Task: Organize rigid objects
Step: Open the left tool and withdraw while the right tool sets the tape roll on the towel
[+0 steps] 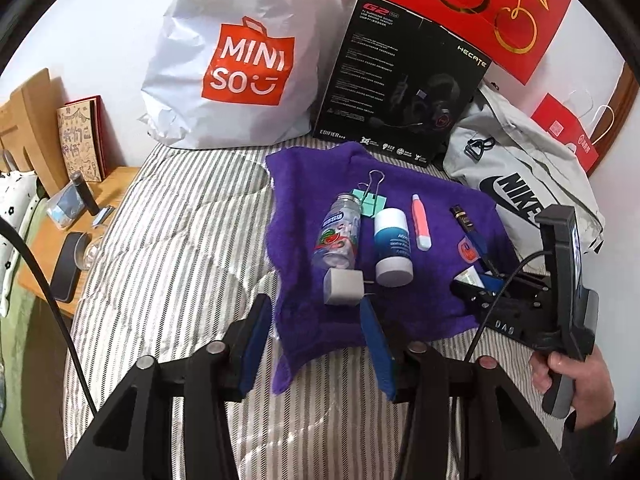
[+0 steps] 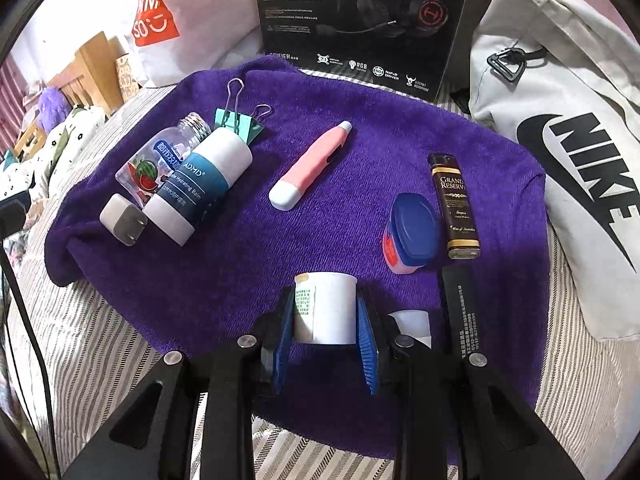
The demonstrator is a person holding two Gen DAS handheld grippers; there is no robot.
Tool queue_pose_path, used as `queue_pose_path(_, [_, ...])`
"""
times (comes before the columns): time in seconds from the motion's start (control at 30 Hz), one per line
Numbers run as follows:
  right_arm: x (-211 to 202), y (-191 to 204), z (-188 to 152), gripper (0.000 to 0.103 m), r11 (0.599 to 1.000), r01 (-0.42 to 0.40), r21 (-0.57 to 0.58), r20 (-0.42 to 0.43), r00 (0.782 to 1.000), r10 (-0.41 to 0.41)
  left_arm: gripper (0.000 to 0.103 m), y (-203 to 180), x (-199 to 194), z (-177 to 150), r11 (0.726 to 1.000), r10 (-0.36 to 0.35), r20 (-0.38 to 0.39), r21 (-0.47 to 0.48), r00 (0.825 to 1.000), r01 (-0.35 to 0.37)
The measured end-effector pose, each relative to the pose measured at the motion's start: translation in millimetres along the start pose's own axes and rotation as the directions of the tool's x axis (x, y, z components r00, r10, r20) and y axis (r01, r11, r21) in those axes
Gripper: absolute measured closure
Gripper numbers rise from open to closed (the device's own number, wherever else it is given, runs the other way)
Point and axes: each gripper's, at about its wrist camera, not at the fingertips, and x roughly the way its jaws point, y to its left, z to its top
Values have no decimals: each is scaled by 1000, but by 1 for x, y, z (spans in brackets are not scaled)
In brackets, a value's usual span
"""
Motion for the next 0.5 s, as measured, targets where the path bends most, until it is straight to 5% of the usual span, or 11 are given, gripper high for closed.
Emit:
queue_pose_path(0.17, [-5,3,-3,55,1000,12,-9,-12,1000,-12,50,2,-4,-9,1000,10,-8,5,1000,-10])
queue_pose_path(0.33, [-31,5,-13,41,999,36,-1,17,999,-36,30,-2,-10,-22,1000,7,-4,22,1000,-7])
queue_pose_path(0.5, [-71,6,-36,12,993,119,10,85,989,-120,14,-16,-17,-36,1000,15,0,26,1000,-15])
